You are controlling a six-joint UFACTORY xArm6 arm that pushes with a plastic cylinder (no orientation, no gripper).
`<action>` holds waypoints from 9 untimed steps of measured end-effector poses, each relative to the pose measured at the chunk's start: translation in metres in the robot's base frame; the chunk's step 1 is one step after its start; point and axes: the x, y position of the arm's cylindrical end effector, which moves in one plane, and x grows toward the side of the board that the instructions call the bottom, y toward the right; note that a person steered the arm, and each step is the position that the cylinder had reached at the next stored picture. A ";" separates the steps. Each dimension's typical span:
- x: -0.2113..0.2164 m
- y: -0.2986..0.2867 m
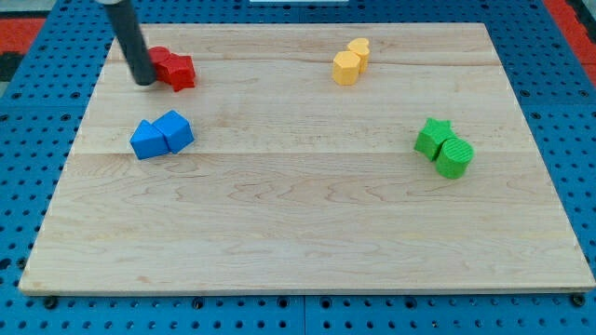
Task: Separate the blue blocks from each other
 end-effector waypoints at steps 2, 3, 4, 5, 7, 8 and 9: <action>0.009 -0.028; 0.011 -0.020; 0.011 -0.020; 0.029 -0.020; 0.113 0.013; 0.115 -0.002; 0.147 -0.001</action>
